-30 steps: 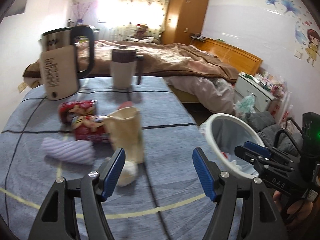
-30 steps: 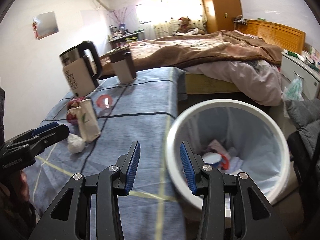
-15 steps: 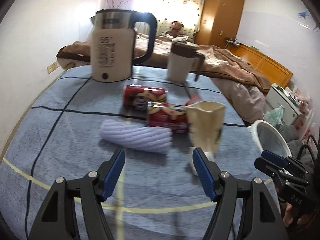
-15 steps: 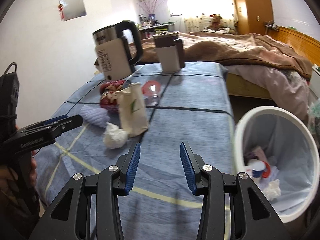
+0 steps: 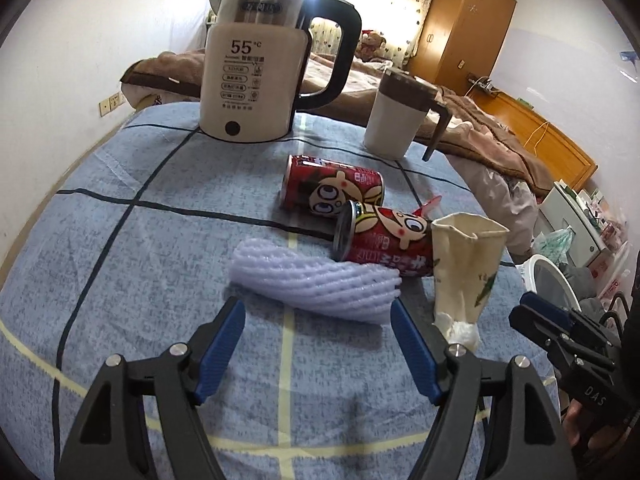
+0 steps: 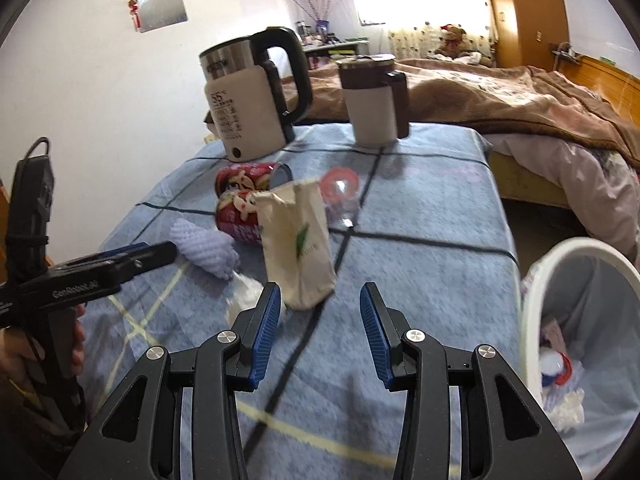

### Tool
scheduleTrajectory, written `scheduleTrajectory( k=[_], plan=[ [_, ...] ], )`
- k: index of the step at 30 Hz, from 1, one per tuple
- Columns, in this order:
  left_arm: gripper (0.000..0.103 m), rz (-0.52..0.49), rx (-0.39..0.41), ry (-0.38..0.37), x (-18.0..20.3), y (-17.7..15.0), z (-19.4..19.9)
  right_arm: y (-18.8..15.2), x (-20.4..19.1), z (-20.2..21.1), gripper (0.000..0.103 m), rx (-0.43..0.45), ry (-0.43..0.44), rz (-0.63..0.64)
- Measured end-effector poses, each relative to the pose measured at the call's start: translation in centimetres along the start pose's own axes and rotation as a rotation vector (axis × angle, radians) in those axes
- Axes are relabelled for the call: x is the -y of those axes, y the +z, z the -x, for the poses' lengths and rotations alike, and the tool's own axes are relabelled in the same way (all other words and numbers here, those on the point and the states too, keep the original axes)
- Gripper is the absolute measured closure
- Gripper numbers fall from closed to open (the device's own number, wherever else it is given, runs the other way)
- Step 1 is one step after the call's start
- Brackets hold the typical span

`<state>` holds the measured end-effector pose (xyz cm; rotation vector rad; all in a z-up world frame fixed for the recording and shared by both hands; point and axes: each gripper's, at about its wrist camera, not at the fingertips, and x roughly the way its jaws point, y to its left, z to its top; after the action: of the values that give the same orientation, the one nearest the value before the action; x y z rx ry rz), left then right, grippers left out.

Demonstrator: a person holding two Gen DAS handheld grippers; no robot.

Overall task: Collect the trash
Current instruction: 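Grasp the beige paper bag with the right tool while the left tool grasps the white foam net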

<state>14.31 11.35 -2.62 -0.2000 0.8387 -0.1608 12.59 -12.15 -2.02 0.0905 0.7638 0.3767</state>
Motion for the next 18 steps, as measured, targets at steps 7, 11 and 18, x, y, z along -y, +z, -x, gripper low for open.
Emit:
scheduleTrajectory(
  k=[7, 11, 18],
  plan=[
    [0.026, 0.108, -0.016, -0.014, -0.8, 1.2, -1.9, 1.4, 0.2, -2.2, 0.048, -0.03, 0.025, -0.026],
    [0.026, 0.146, -0.035, -0.029, -1.1, 1.5, -2.9, 1.8, 0.1, -3.0, 0.048, -0.039, 0.028, -0.024],
    [0.026, 0.214, -0.063, -0.046, -2.0, 1.8, -4.3, 2.1, 0.4, -4.3, 0.048, -0.057, 0.008, -0.038]
  ],
)
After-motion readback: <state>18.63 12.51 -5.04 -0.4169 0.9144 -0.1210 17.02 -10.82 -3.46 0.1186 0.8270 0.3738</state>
